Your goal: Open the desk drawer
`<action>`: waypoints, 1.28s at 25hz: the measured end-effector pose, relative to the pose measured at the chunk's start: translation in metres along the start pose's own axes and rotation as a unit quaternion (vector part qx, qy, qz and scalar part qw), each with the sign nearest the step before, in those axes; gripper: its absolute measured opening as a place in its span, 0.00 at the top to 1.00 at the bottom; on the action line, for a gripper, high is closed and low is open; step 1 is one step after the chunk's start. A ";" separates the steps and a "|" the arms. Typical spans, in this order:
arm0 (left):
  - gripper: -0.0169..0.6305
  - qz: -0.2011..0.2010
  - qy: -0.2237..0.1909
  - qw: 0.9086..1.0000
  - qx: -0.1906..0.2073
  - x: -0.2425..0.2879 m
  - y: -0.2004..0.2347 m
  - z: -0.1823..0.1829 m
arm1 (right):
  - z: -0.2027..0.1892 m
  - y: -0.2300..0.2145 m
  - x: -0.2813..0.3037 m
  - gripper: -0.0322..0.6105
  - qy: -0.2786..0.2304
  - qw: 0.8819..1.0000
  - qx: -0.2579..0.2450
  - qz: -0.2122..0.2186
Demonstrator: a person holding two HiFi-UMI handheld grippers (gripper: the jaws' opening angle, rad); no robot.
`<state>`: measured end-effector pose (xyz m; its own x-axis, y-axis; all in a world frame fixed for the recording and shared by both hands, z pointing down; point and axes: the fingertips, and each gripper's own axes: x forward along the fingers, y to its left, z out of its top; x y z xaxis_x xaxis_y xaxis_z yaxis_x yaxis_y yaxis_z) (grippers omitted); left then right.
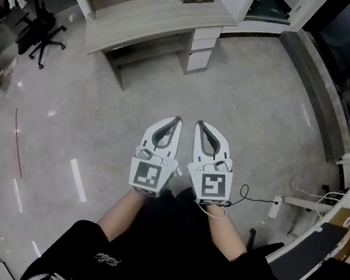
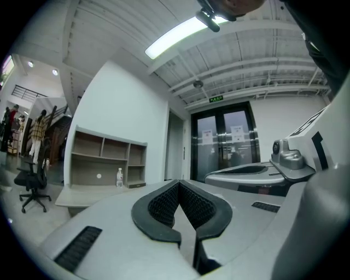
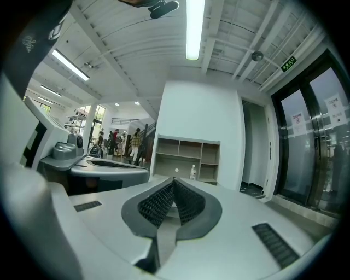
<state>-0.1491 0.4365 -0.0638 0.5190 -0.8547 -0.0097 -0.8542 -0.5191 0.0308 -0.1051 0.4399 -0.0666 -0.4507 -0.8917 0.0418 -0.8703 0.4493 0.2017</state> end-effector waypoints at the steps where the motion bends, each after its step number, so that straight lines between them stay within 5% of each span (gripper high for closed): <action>1: 0.96 0.001 0.000 1.000 -0.002 0.000 0.003 -0.001 | -0.001 0.002 0.001 0.94 0.002 1.000 0.000 0.003; 14: 0.96 0.037 0.002 0.999 0.003 0.060 0.048 -0.012 | -0.033 -0.042 0.058 0.94 0.027 0.999 0.027 0.003; 22: 0.96 0.039 0.025 0.999 0.028 0.173 0.088 -0.011 | -0.031 -0.114 0.160 0.94 0.011 1.000 0.020 0.022; 32: 0.96 0.029 0.050 0.998 0.025 0.307 0.086 -0.019 | -0.051 -0.207 0.237 0.94 0.034 0.998 0.046 0.036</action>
<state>-0.0632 0.1297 -0.0455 0.4674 -0.8793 0.0911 -0.8819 -0.4709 -0.0209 -0.0212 0.1331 -0.0484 -0.5018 -0.8567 0.1195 -0.8515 0.5135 0.1058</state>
